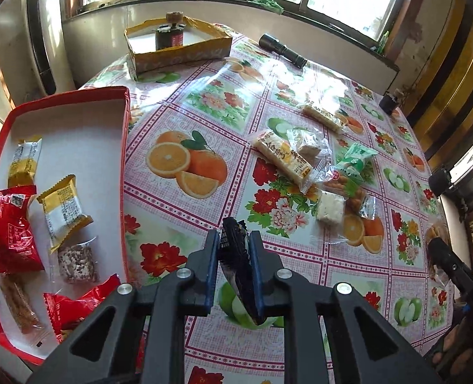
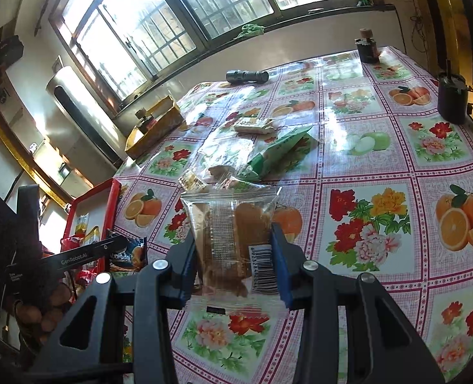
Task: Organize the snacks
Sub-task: 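Carry both bags over the red tray and open both tools to release them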
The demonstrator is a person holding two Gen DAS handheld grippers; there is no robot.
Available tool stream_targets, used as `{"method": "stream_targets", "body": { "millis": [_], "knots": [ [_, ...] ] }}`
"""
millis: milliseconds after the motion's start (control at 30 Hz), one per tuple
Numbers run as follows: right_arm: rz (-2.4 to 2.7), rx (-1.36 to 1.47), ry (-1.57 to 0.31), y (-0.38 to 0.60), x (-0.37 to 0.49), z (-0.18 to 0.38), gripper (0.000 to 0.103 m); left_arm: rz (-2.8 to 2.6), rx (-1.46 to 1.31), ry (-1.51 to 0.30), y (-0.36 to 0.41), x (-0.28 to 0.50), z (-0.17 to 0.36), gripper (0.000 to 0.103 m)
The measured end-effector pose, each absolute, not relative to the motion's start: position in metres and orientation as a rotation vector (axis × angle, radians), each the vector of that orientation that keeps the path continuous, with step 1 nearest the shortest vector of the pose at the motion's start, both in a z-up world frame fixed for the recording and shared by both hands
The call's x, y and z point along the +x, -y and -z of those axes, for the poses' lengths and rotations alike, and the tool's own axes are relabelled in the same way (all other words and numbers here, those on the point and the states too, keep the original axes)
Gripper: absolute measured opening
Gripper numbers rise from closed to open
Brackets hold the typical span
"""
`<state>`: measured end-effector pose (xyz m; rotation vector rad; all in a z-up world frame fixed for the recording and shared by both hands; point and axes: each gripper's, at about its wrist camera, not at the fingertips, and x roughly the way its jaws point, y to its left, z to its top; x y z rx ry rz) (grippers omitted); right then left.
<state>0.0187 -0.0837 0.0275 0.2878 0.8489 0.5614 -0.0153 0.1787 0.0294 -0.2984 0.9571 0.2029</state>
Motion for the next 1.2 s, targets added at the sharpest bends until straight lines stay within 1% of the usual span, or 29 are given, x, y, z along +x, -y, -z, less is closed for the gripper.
{"method": "stream_targets", "body": {
  "millis": [500,767,1200],
  "knots": [
    [-0.677,0.22,-0.821,0.033,-0.003,-0.047,0.043,-0.393,-0.112,-0.834,-0.182,-0.038,-0.063,0.017],
    [-0.739,0.186,-0.823,0.003,-0.011,-0.051,0.043,-0.469,-0.09,-0.785,-0.198,-0.053,-0.072,0.017],
    [-0.835,0.131,-0.827,-0.048,-0.02,-0.056,0.043,-0.538,-0.142,-0.755,-0.238,-0.069,-0.08,0.017]
  ]
}}
